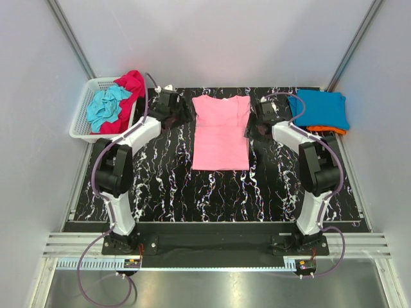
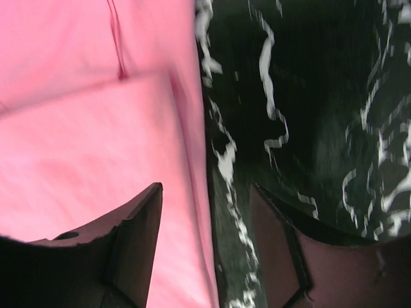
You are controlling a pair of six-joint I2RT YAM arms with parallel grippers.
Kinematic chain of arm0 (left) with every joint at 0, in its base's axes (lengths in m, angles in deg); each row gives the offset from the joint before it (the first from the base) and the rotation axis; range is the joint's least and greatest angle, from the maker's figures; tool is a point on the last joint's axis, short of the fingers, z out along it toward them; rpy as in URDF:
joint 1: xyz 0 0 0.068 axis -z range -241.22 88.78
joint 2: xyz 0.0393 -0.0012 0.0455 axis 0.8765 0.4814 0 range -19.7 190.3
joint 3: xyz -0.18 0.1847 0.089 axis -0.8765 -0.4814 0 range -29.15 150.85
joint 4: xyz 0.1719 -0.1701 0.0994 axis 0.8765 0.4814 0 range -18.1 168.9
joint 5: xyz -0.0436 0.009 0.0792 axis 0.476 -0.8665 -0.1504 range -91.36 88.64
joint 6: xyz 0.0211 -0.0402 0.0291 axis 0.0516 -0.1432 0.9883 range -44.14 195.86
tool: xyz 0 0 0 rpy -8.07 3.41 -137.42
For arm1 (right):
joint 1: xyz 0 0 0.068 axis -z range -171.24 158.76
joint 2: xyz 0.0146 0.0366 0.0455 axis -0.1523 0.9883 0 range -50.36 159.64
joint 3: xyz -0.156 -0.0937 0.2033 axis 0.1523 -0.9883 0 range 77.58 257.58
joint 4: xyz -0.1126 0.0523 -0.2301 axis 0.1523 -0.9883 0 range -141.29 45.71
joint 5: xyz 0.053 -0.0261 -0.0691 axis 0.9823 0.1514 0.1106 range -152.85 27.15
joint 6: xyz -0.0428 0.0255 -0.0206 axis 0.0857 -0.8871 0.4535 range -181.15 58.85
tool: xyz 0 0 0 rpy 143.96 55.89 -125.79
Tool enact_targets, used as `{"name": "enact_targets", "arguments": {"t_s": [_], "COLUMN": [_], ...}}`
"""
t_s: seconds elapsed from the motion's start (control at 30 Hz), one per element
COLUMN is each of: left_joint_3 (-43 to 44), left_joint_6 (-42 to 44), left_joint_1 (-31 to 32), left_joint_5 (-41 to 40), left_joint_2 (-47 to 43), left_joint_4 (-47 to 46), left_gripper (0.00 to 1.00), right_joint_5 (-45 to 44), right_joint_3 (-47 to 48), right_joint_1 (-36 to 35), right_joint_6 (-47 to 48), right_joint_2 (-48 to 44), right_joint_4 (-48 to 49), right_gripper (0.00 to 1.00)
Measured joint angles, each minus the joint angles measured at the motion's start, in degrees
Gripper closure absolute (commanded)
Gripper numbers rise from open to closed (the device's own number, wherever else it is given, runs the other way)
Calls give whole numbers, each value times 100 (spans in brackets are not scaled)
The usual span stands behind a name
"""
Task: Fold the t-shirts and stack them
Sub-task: Fold the tshirt
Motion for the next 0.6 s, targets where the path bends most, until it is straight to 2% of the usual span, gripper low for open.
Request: {"name": "enact_targets", "arguments": {"t_s": [0.2, 0.23, 0.37, 0.6], "left_joint_3": [-1478, -1738, -2673, -3477], "left_joint_6": [-372, -431, -575, -807], "left_joint_1": [46, 61, 155, 306], "left_joint_5": [284, 374, 846, 1663], "left_joint_2": [-586, -669, -992, -1515], "left_joint_4": [317, 328, 247, -494], "left_gripper": [34, 34, 34, 33], "right_joint_5": [505, 632, 1204, 1952], "right_joint_3": [-1360, -1565, -2271, -3077], "right_joint_1": [7, 11, 17, 17], "right_joint_6": [-72, -83, -116, -199], "right_joint_2": [-1010, -1174, -1781, -2393], "right_joint_4": [-61, -50, 0, 304], "right_gripper": [32, 29, 27, 28]}}
